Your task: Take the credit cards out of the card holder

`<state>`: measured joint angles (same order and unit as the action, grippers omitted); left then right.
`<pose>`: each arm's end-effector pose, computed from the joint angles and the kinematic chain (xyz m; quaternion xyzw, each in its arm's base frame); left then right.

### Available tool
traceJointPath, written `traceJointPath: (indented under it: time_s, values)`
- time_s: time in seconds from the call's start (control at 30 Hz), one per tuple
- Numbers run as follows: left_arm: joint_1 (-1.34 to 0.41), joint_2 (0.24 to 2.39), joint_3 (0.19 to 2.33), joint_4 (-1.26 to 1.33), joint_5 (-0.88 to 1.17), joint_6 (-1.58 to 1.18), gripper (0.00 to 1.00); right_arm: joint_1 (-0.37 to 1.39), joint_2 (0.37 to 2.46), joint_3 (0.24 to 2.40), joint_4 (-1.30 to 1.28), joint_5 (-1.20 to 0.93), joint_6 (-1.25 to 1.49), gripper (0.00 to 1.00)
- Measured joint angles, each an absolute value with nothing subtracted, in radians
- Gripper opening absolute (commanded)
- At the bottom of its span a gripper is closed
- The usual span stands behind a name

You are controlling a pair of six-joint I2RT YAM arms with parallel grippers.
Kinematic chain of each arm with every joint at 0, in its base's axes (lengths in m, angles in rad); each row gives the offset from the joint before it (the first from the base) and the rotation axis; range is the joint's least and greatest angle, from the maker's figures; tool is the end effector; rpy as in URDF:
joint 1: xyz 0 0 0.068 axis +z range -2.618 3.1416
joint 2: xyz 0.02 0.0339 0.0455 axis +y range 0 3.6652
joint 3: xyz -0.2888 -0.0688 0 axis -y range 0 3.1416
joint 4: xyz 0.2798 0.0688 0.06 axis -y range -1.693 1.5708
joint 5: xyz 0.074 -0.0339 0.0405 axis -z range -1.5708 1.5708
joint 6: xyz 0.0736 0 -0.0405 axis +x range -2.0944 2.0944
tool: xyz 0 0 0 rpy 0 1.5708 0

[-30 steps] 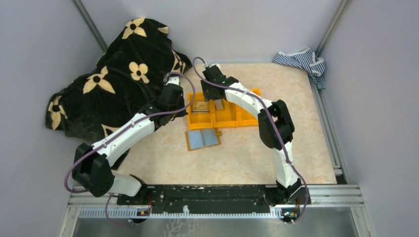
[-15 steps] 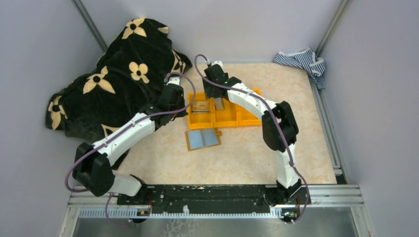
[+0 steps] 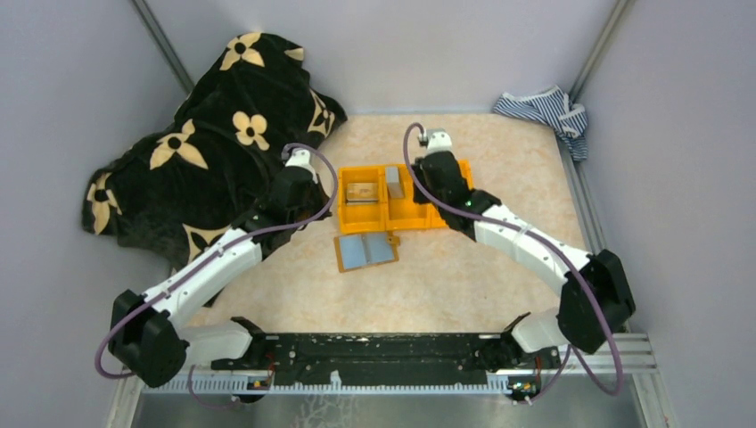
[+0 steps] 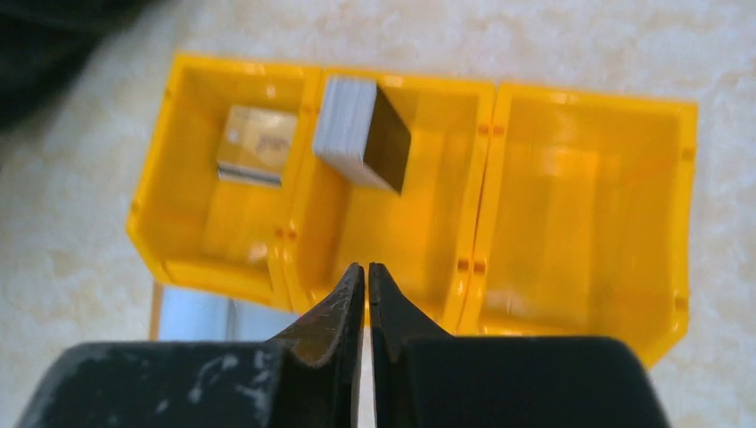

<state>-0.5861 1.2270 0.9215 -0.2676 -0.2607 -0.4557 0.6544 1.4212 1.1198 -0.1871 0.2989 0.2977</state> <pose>0.2850 -0.1664 0.2798 -0.0053 0.8729 -0.1371 0.4682 0.3222 0.2198 0.3056 -0.0749 0.8477 0.1200 0.5112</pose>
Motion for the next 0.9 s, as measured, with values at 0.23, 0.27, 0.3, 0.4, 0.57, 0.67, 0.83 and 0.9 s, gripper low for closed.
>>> traceJointPath:
  time_s: [0.23, 0.27, 0.3, 0.4, 0.57, 0.67, 0.83, 0.9]
  values:
    - [-0.586, 1.177, 0.891, -0.23, -0.253, -0.46, 0.12, 0.77, 1.376, 0.871, -0.171, 0.28, 0.369, 0.0]
    - [-0.586, 1.177, 0.891, -0.229, -0.249, -0.46, 0.12, 0.799, 1.381, 0.857, -0.168, 0.28, 0.381, 0.0]
    - [-0.586, 1.177, 0.891, -0.229, -0.243, -0.46, 0.12, 0.816, 1.383, 0.846, -0.161, 0.279, 0.393, 0.0]
    - [-0.586, 1.177, 0.891, -0.228, -0.235, -0.46, 0.12, 0.849, 1.391, 0.809, -0.131, 0.274, 0.434, 0.0]
    - [-0.586, 1.177, 0.891, -0.228, -0.234, -0.46, 0.12, 0.844, 1.472, 0.802, -0.091, 0.287, 0.466, 0.0]
    - [-0.586, 1.177, 0.891, -0.229, -0.236, -0.46, 0.13, 0.832, 1.53, 0.803, -0.088, 0.286, 0.465, 0.0]
    - [-0.586, 1.177, 0.891, -0.231, -0.252, -0.459, 0.13, 0.785, 1.588, 0.811, -0.07, 0.265, 0.464, 0.0]
    - [-0.586, 1.176, 0.891, -0.232, -0.26, -0.459, 0.13, 0.765, 1.606, 0.829, -0.067, 0.26, 0.459, 0.0]
